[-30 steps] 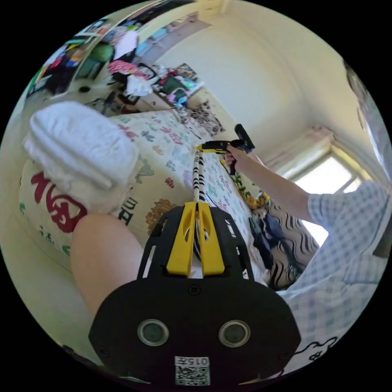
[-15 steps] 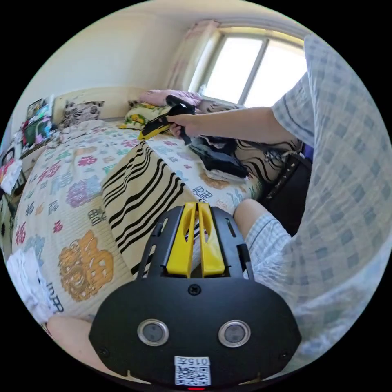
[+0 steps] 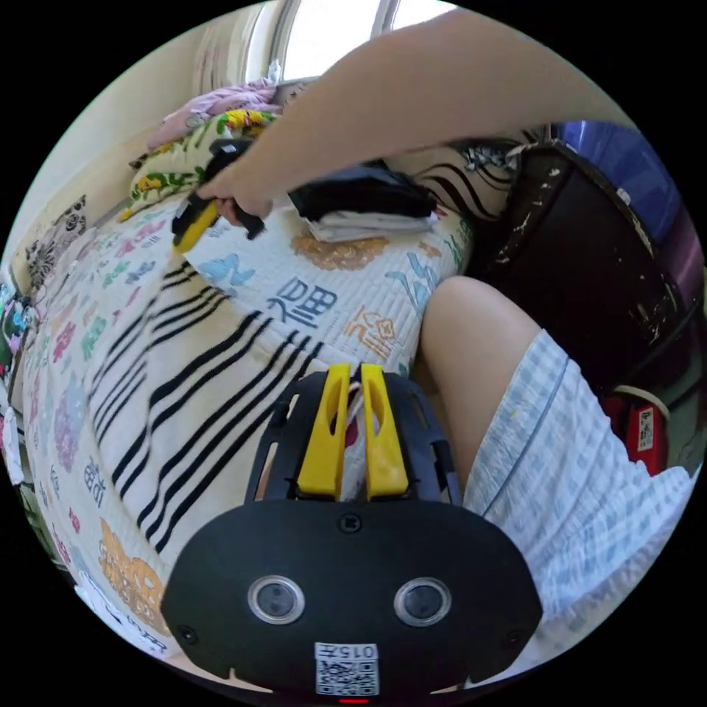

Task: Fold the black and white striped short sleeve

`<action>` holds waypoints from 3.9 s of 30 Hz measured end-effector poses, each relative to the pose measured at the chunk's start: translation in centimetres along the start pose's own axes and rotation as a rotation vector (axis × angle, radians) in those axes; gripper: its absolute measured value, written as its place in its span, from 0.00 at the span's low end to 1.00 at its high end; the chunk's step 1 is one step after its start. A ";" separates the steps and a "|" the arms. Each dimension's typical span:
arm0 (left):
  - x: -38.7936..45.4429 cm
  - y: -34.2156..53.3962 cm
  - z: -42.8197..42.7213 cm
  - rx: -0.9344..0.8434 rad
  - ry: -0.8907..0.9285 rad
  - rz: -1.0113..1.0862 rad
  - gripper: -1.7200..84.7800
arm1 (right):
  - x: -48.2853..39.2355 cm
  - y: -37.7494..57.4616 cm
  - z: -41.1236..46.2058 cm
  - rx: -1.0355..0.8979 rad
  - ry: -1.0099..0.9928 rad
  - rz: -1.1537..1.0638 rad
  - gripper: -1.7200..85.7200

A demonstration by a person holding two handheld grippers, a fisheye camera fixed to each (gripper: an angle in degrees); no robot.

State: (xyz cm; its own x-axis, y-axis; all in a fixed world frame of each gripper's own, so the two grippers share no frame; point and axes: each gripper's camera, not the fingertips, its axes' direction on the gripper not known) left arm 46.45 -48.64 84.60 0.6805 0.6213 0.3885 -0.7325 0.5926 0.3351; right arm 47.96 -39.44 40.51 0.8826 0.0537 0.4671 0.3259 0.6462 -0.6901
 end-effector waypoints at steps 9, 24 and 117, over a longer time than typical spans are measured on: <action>-9.6 5.0 0.5 0.217 0.236 -0.146 0.07 | -4.4 6.6 -5.0 -0.068 0.067 -0.185 0.12; -38.2 -5.1 19.9 -0.163 0.042 -0.099 0.10 | -8.8 26.5 -4.0 -0.319 0.243 -0.112 0.09; -50.6 20.2 -22.0 -0.078 0.116 -0.645 0.10 | -11.1 36.1 -15.3 -0.290 0.300 -0.078 0.01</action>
State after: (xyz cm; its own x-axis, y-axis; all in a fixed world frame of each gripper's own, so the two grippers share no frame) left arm -2.31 -56.79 52.80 0.9835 0.1777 0.0337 -0.1760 0.8972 0.4049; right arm 55.11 -28.30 1.94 0.8970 -0.2385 0.3723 0.4399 0.3964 -0.8058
